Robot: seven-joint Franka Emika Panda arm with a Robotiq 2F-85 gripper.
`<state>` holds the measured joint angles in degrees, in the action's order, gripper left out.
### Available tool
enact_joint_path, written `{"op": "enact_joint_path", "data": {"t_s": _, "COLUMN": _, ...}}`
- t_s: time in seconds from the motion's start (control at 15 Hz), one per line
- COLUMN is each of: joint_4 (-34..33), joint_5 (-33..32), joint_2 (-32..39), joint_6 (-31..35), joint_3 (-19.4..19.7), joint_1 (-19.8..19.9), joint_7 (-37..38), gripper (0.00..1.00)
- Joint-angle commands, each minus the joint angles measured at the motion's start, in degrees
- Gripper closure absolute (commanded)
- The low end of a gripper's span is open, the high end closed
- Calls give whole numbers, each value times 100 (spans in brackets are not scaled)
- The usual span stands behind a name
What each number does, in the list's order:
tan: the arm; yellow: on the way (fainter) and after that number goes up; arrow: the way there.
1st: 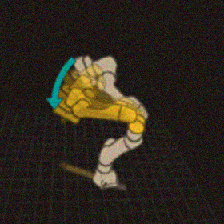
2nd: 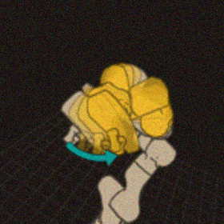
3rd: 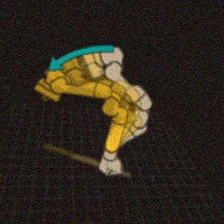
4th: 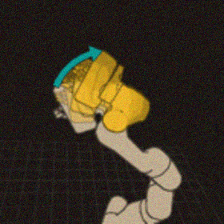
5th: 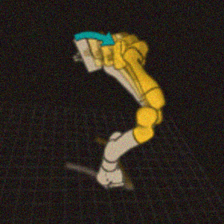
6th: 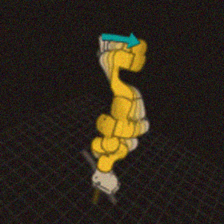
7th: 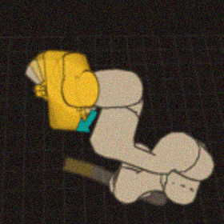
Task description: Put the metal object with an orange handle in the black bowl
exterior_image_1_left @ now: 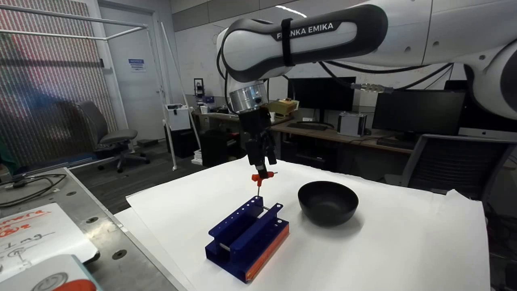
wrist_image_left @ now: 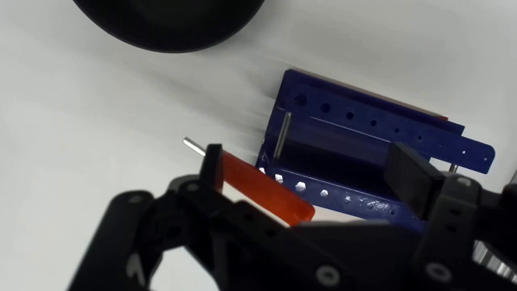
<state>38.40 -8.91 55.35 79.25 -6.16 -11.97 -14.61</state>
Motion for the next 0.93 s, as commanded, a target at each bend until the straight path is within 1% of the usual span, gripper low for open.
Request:
{"op": "enact_joint_path", "data": {"t_s": 0.0, "joint_4": -937, "joint_5": 448, "joint_2": 463, "joint_6": -270, "joint_3": -60, "joint_1": 99, "joint_7": -50, "gripper": 0}}
{"op": "enact_joint_path", "data": {"t_s": 0.07, "joint_4": -251, "joint_5": 206, "joint_2": 150, "joint_6": -23, "joint_3": -8, "joint_1": 33, "joint_7": -61, "gripper": 0}}
{"op": "enact_joint_path", "data": {"t_s": 0.27, "joint_4": -493, "joint_5": 357, "joint_2": 275, "joint_6": -66, "joint_3": -11, "joint_1": 91, "joint_7": -58, "gripper": 0}}
{"op": "enact_joint_path", "data": {"t_s": 0.53, "joint_4": -557, "joint_5": 361, "joint_2": 307, "joint_6": -105, "joint_3": -26, "joint_1": 98, "joint_7": -58, "gripper": 0}}
{"op": "enact_joint_path", "data": {"t_s": 0.73, "joint_4": -585, "joint_5": 266, "joint_2": 350, "joint_6": 153, "joint_3": -28, "joint_1": 80, "joint_7": -397, "gripper": 0}}
{"op": "enact_joint_path", "data": {"t_s": 0.87, "joint_4": -560, "joint_5": 118, "joint_2": 340, "joint_6": 269, "joint_3": 13, "joint_1": 49, "joint_7": -757, "gripper": 0}}
